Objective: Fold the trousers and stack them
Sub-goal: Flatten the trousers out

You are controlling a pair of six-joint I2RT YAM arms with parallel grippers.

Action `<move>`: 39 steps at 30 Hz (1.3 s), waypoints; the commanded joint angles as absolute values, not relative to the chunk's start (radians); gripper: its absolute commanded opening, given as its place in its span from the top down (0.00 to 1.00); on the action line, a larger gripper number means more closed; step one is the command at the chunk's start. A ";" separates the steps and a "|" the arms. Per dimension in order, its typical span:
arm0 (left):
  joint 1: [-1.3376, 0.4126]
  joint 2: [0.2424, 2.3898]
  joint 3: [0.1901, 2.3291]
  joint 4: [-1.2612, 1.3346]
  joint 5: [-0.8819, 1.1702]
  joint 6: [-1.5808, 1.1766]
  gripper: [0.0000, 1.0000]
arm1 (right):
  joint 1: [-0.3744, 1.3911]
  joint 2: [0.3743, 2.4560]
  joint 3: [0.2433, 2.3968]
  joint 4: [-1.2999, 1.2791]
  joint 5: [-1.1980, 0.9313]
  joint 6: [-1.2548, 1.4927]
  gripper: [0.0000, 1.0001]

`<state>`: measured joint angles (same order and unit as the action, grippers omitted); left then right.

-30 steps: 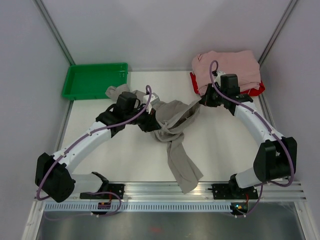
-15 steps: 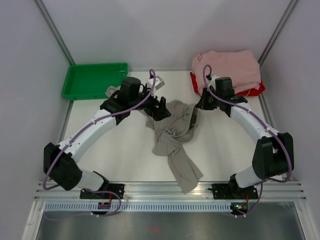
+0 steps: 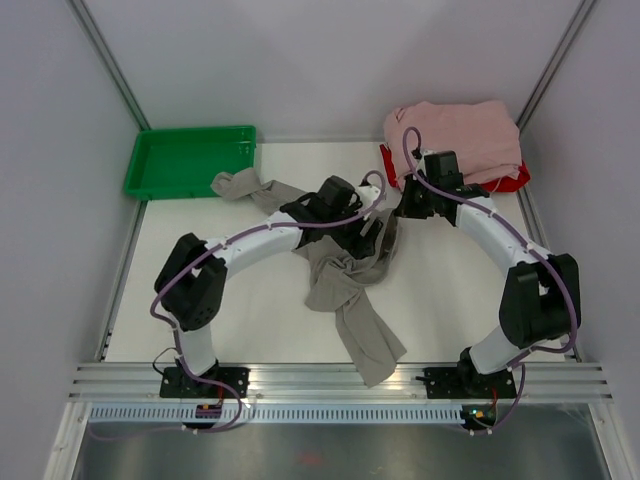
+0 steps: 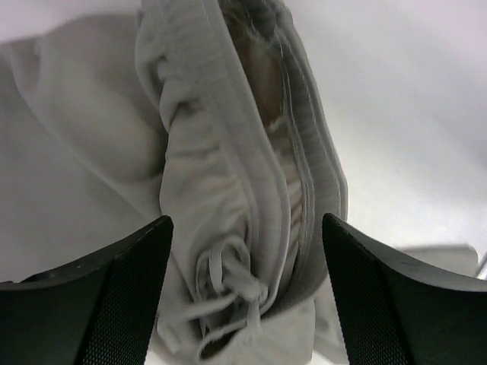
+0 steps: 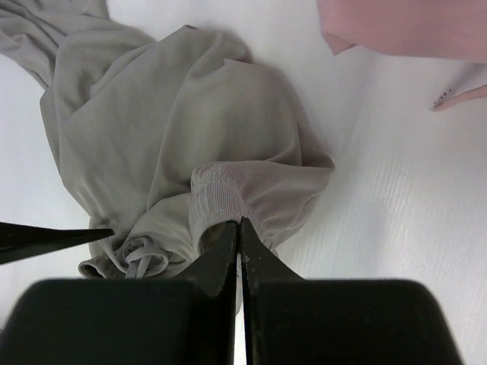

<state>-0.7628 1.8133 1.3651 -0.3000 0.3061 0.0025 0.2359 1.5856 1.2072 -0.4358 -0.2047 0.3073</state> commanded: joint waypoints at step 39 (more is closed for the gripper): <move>-0.730 2.013 1.565 -0.255 -0.235 -0.348 0.98 | 0.282 1.516 1.134 -0.531 -0.341 0.339 0.32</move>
